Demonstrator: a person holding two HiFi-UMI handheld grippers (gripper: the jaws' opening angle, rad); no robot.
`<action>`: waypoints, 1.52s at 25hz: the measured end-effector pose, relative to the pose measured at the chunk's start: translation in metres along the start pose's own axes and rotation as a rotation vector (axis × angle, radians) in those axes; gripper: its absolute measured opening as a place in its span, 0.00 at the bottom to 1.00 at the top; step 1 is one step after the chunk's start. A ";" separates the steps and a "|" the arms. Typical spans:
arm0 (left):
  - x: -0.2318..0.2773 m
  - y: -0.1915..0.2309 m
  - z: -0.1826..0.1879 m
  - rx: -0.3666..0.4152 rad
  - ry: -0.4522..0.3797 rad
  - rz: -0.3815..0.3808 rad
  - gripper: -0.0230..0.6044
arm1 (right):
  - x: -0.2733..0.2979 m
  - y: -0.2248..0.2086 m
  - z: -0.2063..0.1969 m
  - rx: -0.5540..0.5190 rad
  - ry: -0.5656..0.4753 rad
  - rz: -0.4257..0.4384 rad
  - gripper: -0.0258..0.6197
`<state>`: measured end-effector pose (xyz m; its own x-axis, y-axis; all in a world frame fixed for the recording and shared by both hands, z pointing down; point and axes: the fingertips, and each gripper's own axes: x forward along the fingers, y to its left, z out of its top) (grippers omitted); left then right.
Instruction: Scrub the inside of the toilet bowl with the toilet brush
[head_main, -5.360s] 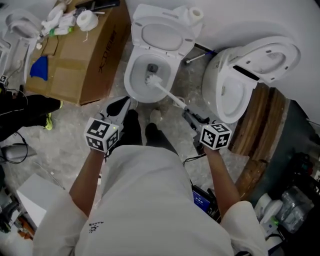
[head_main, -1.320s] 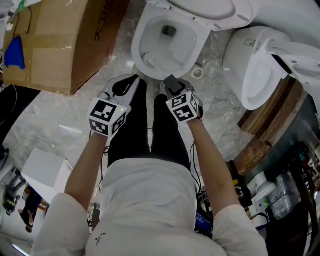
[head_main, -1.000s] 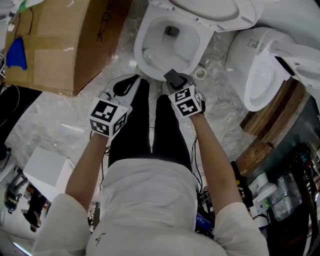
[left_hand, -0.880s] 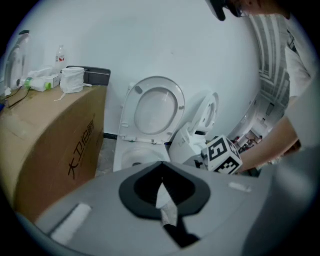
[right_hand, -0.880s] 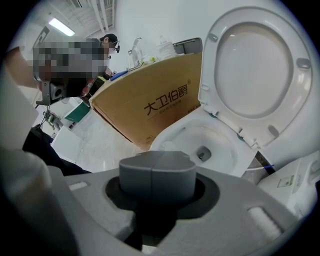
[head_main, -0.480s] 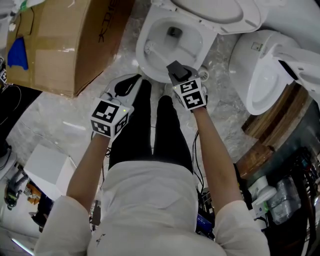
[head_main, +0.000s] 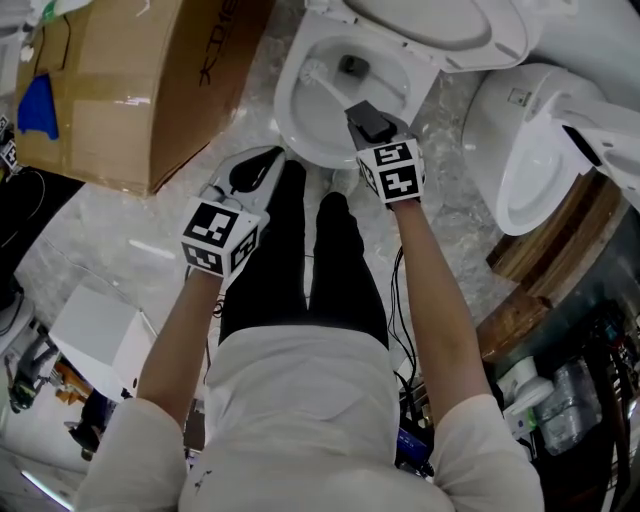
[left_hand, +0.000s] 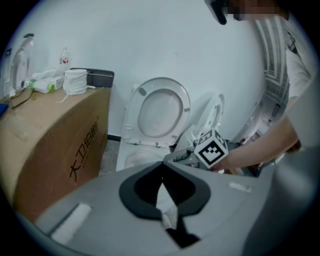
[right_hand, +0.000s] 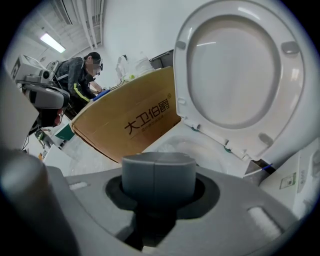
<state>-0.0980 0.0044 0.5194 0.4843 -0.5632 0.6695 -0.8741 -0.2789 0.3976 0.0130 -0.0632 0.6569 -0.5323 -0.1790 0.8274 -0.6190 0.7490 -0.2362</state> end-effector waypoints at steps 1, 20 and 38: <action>0.001 0.000 0.001 -0.001 -0.002 0.002 0.01 | 0.001 -0.003 0.002 -0.003 -0.001 -0.002 0.27; 0.004 -0.012 -0.007 -0.005 0.003 0.014 0.01 | 0.002 -0.027 0.014 -0.122 0.043 0.016 0.27; 0.009 -0.021 -0.004 0.001 0.004 0.011 0.01 | -0.011 -0.063 0.035 -0.109 0.033 -0.033 0.27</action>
<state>-0.0752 0.0082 0.5195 0.4750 -0.5629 0.6764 -0.8793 -0.2739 0.3896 0.0380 -0.1308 0.6456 -0.4919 -0.1852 0.8507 -0.5686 0.8083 -0.1529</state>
